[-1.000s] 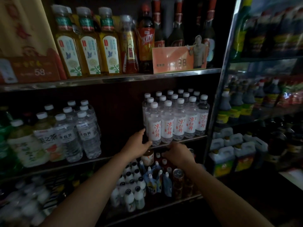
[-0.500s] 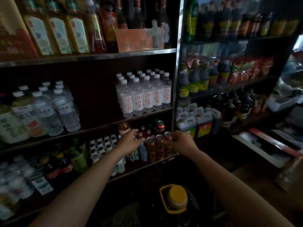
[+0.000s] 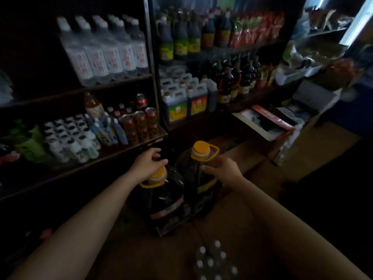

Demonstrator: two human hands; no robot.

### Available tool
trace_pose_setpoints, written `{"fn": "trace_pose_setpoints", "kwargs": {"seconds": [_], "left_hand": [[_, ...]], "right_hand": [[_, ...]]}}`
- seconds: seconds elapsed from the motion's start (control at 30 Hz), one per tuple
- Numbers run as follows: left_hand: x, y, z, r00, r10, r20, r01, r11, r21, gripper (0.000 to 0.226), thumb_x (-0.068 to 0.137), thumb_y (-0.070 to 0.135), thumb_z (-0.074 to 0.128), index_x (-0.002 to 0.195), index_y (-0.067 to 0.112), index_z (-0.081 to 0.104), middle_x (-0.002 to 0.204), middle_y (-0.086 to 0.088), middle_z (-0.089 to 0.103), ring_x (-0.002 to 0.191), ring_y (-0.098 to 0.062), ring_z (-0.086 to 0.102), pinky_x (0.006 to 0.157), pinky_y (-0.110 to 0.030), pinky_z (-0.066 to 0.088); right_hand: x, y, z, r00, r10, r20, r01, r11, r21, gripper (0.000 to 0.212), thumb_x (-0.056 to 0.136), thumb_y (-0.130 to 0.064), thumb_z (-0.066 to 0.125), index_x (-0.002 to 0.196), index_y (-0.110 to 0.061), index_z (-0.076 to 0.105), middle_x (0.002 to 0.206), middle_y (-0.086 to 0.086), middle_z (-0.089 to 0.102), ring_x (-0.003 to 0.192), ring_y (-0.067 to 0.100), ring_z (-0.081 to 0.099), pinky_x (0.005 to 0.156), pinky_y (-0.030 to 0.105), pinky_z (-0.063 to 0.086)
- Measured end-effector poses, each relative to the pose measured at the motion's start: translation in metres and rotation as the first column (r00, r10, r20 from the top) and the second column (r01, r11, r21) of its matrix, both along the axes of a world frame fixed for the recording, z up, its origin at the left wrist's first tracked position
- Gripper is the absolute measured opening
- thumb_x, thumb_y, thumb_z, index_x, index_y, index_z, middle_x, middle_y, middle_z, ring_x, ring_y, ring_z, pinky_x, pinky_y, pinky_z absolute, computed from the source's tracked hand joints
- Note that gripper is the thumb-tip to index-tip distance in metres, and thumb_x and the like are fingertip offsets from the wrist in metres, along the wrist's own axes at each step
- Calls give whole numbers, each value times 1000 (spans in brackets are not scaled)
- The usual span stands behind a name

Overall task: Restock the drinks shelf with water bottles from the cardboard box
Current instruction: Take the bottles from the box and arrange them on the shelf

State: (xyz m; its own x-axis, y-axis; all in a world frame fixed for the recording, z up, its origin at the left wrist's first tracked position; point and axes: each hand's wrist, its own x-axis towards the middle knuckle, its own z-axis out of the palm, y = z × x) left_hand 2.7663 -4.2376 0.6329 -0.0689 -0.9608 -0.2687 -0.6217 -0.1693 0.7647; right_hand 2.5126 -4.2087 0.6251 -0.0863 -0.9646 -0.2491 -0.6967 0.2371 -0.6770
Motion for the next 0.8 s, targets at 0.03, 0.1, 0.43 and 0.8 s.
{"fn": "trace_pose_setpoints", "kwargs": {"seconds": [0.03,0.1,0.43,0.8], "left_hand": [[-13,10,-14,999,-33,-6,33,999,19,47,87,31,66,130,18,51,121,2,59,103,-16,59,85,-29,51],[-36,29,-43,994,-108,-4,108,991,73,41,87,29,67,125,17,55,113,1,62,101,-14,60,83,-25,50],[-102,58,-240,958,-286,0,272,912,308,41,87,25,67,125,14,56,110,-1,63,99,-11,59,83,-22,47],[-138,60,-556,923,-384,-9,350,831,433,53,84,7,68,133,16,49,131,-6,53,118,-18,52,89,-25,45]], "right_hand": [[-15,10,-12,1000,-16,16,15,1000,22,52,78,-51,71,112,-12,63,106,1,66,98,18,62,78,29,49],[-39,29,-35,998,-55,37,52,996,69,53,80,-49,70,116,-12,62,108,1,65,97,15,60,75,27,47],[-92,84,-213,974,-220,56,198,943,267,39,86,-34,68,119,-14,57,98,-6,55,91,11,56,75,23,49],[-119,89,-520,947,-319,-34,311,887,342,40,92,-41,58,120,-13,57,102,6,65,85,16,63,75,32,55]]}}
